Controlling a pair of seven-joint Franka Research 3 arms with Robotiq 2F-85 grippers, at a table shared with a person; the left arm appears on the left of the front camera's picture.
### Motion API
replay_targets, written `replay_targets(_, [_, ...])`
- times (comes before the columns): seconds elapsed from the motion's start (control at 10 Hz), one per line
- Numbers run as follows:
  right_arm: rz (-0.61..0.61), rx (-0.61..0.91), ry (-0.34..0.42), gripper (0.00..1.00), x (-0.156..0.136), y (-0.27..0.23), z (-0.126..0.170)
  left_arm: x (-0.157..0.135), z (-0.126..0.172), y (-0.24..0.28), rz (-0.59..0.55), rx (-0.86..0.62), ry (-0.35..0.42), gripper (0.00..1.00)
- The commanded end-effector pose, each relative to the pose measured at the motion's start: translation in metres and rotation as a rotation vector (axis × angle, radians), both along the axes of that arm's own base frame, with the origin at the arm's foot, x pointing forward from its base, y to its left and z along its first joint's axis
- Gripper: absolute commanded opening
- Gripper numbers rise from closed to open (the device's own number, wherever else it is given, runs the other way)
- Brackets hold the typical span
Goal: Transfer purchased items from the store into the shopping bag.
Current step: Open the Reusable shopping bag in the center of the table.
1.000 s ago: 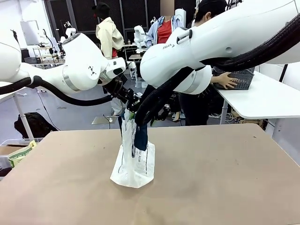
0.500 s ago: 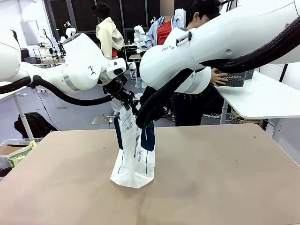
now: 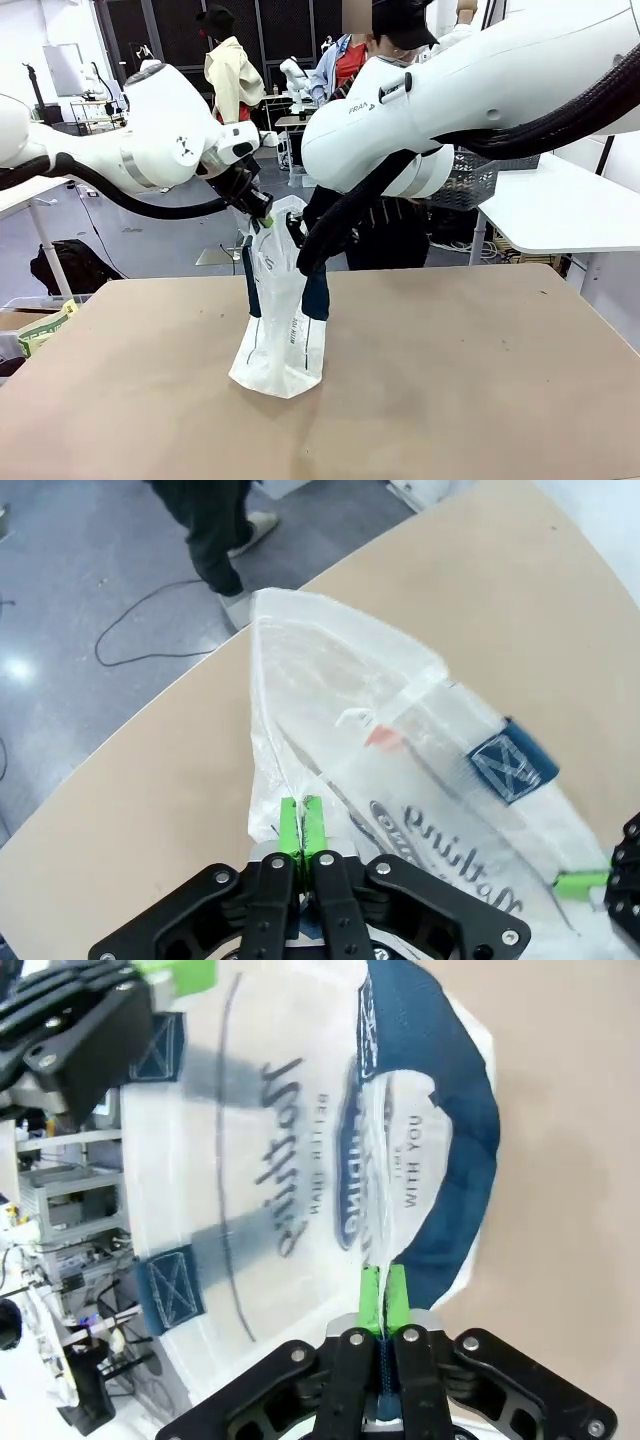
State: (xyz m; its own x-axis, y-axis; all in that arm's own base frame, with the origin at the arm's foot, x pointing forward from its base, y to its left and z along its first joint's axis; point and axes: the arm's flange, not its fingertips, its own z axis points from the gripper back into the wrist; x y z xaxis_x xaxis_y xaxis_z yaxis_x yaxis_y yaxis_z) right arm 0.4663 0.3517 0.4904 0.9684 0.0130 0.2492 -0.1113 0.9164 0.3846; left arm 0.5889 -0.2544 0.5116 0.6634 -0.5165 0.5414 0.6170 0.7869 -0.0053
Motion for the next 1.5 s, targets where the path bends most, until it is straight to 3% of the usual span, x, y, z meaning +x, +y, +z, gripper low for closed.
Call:
replay_targets(0.0, [-0.035, -0.042, 0.015, 0.00, 0.000, -0.004, 0.010, -0.020, 0.009, 0.032, 0.095, 0.015, -0.015, 0.00])
replay_targets(0.3, [-0.044, -0.096, 0.038, 0.00, 0.004, -0.010, 0.014, -0.038, 0.012, 0.083, 0.217, -0.018, -0.065, 0.00])
replay_targets(0.5, [-0.058, -0.141, 0.040, 0.00, 0.001, -0.016, 0.018, -0.052, -0.004, 0.109, 0.275, -0.002, -0.048, 0.00])
replay_targets(0.8, [-0.063, -0.167, 0.039, 0.00, -0.001, -0.016, 0.017, -0.053, -0.022, 0.109, 0.225, -0.021, -0.056, 0.00])
replay_targets(1.0, [-0.018, -0.175, 0.009, 0.00, 0.001, -0.006, 0.004, -0.051, -0.026, 0.096, 0.137, -0.012, -0.100, 0.00])
replay_targets(1.4, [0.008, -0.186, 0.027, 0.00, -0.003, -0.007, -0.004, -0.056, -0.026, 0.084, 0.149, 0.012, -0.089, 0.00])
